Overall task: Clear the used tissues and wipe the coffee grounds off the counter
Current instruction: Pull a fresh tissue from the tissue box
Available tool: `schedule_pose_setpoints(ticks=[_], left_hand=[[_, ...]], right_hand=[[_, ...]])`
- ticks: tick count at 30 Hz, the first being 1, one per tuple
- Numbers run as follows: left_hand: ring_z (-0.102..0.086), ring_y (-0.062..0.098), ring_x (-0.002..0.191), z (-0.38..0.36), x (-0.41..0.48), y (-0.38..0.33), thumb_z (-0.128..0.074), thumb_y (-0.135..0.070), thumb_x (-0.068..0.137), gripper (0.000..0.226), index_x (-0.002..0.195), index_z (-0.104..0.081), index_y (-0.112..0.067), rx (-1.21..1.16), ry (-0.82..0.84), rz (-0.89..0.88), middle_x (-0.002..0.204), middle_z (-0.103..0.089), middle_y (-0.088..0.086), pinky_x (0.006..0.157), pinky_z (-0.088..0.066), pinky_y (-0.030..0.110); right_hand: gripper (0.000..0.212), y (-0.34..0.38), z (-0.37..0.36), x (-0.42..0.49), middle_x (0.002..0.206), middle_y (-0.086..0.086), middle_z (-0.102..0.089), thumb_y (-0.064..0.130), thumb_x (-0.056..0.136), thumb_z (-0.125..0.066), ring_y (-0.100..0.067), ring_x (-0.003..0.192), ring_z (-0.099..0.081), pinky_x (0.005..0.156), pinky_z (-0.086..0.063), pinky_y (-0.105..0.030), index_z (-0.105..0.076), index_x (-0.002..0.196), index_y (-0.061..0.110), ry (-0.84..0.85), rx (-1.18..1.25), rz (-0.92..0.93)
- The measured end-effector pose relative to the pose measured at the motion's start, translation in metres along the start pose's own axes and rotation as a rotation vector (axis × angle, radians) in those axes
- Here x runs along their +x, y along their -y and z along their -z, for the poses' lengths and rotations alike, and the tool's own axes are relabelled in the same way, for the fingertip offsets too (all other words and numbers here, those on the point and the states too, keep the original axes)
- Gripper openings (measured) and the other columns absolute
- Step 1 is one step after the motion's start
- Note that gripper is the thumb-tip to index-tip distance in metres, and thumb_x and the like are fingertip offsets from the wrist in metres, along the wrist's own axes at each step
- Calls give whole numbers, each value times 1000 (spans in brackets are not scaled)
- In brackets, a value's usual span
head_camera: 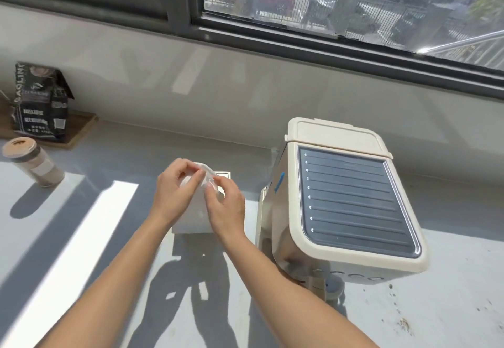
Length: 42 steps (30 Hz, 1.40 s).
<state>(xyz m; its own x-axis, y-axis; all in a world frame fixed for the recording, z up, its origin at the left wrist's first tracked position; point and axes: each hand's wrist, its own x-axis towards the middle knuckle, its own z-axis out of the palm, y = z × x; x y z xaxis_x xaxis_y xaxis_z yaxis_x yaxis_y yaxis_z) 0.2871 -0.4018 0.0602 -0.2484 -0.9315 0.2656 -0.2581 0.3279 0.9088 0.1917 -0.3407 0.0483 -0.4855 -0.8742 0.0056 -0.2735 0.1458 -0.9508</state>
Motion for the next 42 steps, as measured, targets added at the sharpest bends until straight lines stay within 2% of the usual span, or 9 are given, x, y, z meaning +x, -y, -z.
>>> schedule_pose_setpoints(ticks=[4,8,11,17,25,29,33,37,42], left_hand=[[-53,-5,67,26,0,-38,-60,-24,82,11,72,-61,-27,-116,38,10,67,-62,-20,66,-39,7],[-53,-4,62,47,-19,-57,-61,-19,89,19,72,-64,-28,-188,71,50,66,-63,-19,59,-42,8],[-60,4,70,56,-41,-67,-62,-29,87,3,88,-65,-30,-371,63,195,83,-65,-11,62,-49,17],[-62,33,110,54,-103,-72,-60,-46,83,56,129,-54,-16,-557,281,422,126,-61,17,94,-47,47],[-66,22,102,22,-193,-121,-65,-24,81,39,120,-63,-19,-511,224,352,119,-67,11,77,-55,27],[-70,22,92,-23,-243,-160,-62,-17,82,34,115,-65,-14,-519,144,349,111,-70,15,70,-57,27],[-66,31,103,-86,-291,-194,-57,-21,88,38,125,-58,-13,-534,159,380,118,-67,15,86,-54,42],[-67,25,104,-158,-339,-204,-61,-20,85,39,123,-58,-15,-522,178,505,119,-68,11,82,-56,34],[-66,24,107,-221,-388,-186,-59,-20,89,34,123,-59,-20,-451,435,778,116,-70,5,87,-52,38]], right_hand=[[19,29,14,-13,89,-4,-68,31,86,-65,-22,83,-62,76,-51,-41,-66,90,12,26,152,63],[18,50,32,-32,64,9,-56,24,84,-66,-8,61,-50,59,-42,-25,-59,73,13,57,289,121],[22,57,42,-47,71,-2,-54,22,85,-66,-15,68,-49,64,-41,-33,-56,76,4,149,411,80],[5,53,63,-80,76,9,-62,10,86,-67,-11,72,-57,71,-48,-28,-62,86,11,270,504,-9],[67,42,127,-150,131,-3,-54,28,80,-76,-17,119,-54,100,-46,-35,-36,134,22,555,356,12],[44,19,191,-183,121,-2,-64,17,86,-70,-15,113,-60,100,-47,-33,-54,127,10,695,235,100],[24,-15,263,-211,100,-1,-70,13,84,-71,-11,92,-65,87,-52,-33,-67,108,13,626,261,59],[25,-63,328,-231,94,1,-73,16,83,-72,-8,84,-67,74,-53,-22,-68,108,14,473,279,-65],[21,-115,396,-252,95,-2,-72,15,85,-70,-12,81,-67,67,-51,-21,-68,105,15,434,236,-196]])
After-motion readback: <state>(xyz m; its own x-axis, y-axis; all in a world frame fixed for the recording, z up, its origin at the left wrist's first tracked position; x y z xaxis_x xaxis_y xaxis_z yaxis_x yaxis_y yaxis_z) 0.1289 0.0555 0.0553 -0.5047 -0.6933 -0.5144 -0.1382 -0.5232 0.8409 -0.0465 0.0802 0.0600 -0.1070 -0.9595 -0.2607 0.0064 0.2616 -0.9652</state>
